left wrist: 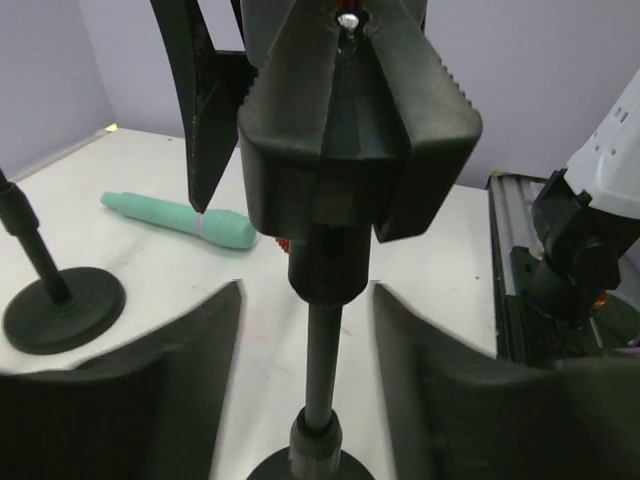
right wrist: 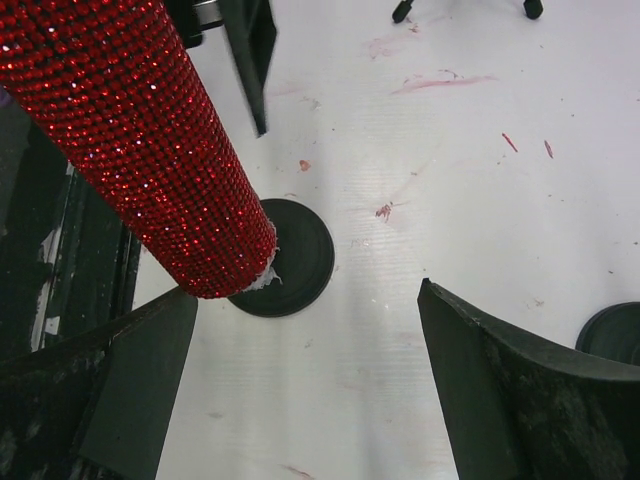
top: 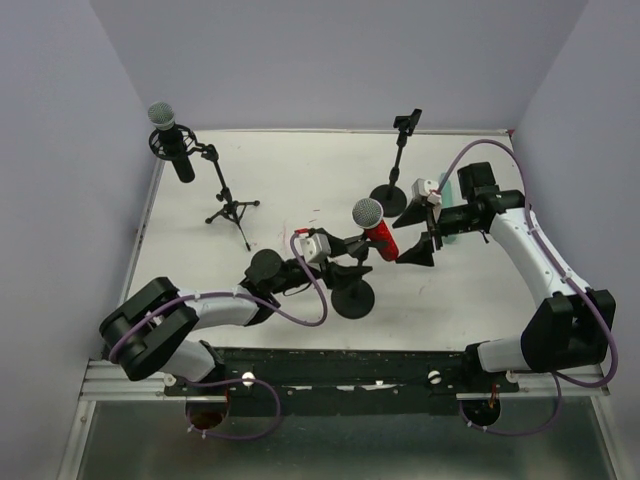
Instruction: Attach the microphones to the stand
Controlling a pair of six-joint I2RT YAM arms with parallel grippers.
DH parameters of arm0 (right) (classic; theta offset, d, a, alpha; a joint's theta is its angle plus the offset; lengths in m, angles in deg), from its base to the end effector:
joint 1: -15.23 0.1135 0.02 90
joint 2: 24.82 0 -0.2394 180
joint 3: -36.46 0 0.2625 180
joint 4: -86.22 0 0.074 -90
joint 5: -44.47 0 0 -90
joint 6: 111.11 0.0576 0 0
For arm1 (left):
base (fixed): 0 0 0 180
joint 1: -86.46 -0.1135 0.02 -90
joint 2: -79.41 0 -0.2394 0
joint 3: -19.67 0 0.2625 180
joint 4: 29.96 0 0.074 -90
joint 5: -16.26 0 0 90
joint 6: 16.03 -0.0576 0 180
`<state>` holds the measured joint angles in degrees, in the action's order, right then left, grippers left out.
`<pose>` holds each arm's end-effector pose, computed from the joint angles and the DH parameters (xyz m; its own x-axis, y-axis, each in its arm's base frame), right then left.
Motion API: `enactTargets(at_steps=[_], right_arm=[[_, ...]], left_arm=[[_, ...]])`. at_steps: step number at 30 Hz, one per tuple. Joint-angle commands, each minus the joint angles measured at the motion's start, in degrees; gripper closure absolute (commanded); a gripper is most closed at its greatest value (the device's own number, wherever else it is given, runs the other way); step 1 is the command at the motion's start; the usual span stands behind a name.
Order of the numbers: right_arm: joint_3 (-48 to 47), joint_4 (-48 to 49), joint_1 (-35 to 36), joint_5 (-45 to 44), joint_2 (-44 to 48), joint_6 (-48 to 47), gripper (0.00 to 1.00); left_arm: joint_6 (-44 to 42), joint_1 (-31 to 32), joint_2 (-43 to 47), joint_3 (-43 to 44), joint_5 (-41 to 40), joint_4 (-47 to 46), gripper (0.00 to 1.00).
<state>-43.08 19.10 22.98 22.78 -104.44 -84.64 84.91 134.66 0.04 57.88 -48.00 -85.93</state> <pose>0.2666 0.0903 0.2608 -0.0431 -0.3398 -0.9395 -0.9989 0.0303 0.0349 0.1781 -0.2367 0.2082 -0.0133 -0.2416 -0.9703 0.9664 0.2460 -0.0745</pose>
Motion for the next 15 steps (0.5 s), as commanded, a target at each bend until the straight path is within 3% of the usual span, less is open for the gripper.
enactTargets(at_steps=[1,3,6,15], right_arm=[[0.4,-1.5,-0.8,1.2,-0.4,-2.1,0.01],[0.1,-2.0,-1.0,1.5,-0.4,-2.6,0.00],[-0.1,-2.9,-1.5,2.0,-0.3,-3.1,0.01],[-0.9,-4.3,-4.1,3.1,0.2,-3.9,0.00]], left_arm=[[-0.2,0.6,-2.0,1.5,-0.3,-3.6,0.63],[-0.4,0.6,-1.6,0.9,-0.6,-3.4,0.81],[-1.4,0.3,0.3,0.1,-1.3,-2.3,0.99],[-7.5,-7.1,6.9,1.3,-6.7,2.0,1.00]])
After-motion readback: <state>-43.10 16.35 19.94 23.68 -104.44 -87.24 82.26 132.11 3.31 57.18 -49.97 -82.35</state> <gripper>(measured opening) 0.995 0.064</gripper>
